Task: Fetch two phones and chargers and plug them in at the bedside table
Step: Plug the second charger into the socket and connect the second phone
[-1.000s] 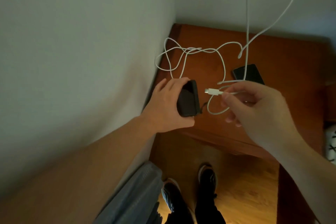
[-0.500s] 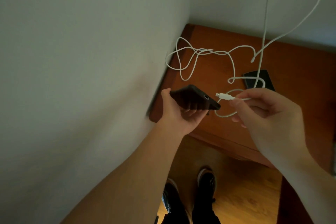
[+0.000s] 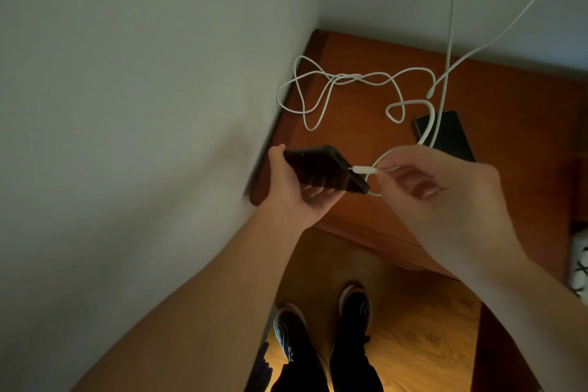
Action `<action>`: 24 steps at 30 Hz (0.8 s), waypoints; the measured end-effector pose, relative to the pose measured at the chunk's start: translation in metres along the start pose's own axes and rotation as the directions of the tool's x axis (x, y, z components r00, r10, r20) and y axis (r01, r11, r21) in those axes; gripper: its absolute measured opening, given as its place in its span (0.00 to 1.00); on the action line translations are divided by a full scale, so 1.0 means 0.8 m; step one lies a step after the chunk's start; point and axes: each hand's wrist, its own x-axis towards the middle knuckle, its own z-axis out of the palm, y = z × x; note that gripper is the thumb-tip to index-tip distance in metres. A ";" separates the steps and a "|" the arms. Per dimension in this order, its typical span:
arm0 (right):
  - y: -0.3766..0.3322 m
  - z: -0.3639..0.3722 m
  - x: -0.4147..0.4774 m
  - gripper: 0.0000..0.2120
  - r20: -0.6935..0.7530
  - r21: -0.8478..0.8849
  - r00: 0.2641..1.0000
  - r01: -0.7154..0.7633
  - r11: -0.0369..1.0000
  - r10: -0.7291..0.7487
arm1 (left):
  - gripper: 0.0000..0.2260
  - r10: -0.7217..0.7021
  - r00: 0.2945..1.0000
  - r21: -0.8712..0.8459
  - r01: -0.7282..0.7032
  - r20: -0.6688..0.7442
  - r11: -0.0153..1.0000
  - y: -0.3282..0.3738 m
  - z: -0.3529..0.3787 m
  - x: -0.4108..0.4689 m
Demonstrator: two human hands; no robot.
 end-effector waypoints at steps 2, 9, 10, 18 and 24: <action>0.002 0.001 0.001 0.06 0.026 -0.064 1.000 -0.001 0.998 0.003 | 0.27 0.035 0.999 0.036 -0.034 -0.031 0.999 0.001 -0.005 0.003; 0.011 0.014 -0.001 0.04 0.031 -0.176 0.993 -0.107 0.978 0.115 | 0.25 0.121 0.984 0.114 -0.106 -0.133 0.988 0.006 -0.015 0.009; 0.013 0.016 -0.001 0.04 0.026 -0.165 0.988 -0.146 0.975 0.153 | 0.25 0.125 0.982 0.120 -0.108 -0.139 0.987 0.006 -0.015 0.009; 0.027 0.030 0.002 0.09 0.047 0.027 0.921 -0.387 0.922 0.386 | 0.24 0.131 0.978 0.120 -0.113 -0.160 0.986 0.006 -0.019 0.011; 0.033 0.030 0.001 0.07 0.100 0.104 0.907 -0.418 0.902 0.409 | 0.23 0.116 0.977 0.125 -0.094 -0.181 0.988 0.004 -0.023 0.014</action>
